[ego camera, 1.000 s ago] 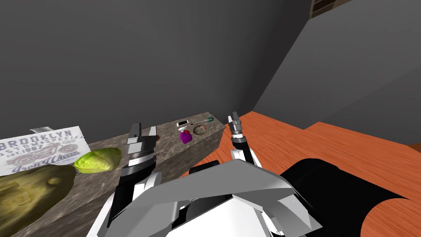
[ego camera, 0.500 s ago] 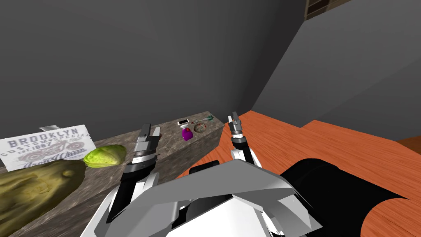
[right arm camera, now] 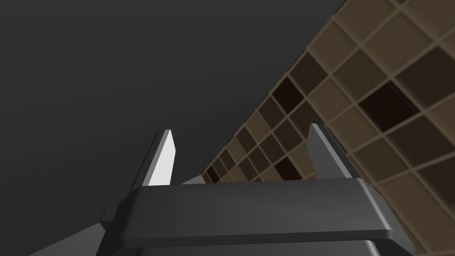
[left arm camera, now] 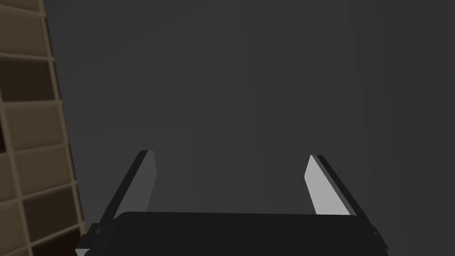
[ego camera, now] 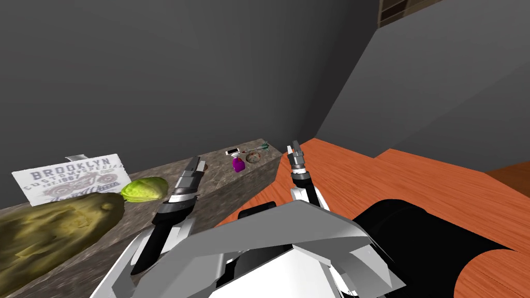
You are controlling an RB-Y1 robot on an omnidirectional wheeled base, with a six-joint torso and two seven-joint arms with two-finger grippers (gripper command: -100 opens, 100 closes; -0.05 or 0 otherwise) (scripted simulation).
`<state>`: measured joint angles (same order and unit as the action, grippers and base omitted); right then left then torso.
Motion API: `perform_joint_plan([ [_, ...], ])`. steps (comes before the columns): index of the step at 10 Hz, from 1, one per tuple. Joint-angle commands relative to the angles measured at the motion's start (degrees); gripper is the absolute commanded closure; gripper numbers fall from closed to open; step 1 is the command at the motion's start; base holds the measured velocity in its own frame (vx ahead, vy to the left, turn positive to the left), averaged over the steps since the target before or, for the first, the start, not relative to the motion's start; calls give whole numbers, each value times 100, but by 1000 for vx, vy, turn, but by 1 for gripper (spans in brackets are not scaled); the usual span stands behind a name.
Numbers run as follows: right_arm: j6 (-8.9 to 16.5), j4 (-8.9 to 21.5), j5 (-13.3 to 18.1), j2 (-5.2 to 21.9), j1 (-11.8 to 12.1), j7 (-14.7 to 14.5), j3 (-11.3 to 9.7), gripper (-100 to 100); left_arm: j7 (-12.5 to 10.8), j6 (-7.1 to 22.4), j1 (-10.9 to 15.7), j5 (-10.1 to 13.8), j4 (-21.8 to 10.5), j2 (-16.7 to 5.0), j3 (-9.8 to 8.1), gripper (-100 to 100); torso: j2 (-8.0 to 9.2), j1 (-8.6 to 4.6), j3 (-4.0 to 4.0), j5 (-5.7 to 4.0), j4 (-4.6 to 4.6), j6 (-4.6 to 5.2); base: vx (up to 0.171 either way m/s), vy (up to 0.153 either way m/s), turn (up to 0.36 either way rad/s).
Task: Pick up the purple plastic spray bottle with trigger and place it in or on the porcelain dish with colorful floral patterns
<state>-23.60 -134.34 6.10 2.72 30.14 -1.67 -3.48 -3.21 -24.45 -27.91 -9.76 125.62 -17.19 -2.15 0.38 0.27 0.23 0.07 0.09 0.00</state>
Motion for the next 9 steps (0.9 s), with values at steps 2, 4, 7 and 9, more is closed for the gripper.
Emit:
perform_joint_plan([
  [2, 0, 0, 0, 0, 0, 0, 0, 0, -69, 61, 127, -264, -233, -319, -23, -100, -7, -7, -3, -1, -1, 1, -73, 42, -46],
  [4, 0, 0, 0, 0, 0, 0, 0, 0, -98, 100, 206, -460, -396, -581, -34, -100, -8, -2, -5, -1, -2, 0, -85, 65, -71],
  [7, 0, 0, 0, 0, 0, 0, 0, 0, -70, 111, 313, -745, -675, -1013, -25, -100, -17, -4, -10, -1, -4, 1, -55, 51, -127],
  [9, 0, 0, 0, 0, 1, 0, 0, 0, 6, 78, 373, -926, -887, -1322, 0, -100, -27, -4, -15, -1, -6, 2, -25, 54, -184],
])
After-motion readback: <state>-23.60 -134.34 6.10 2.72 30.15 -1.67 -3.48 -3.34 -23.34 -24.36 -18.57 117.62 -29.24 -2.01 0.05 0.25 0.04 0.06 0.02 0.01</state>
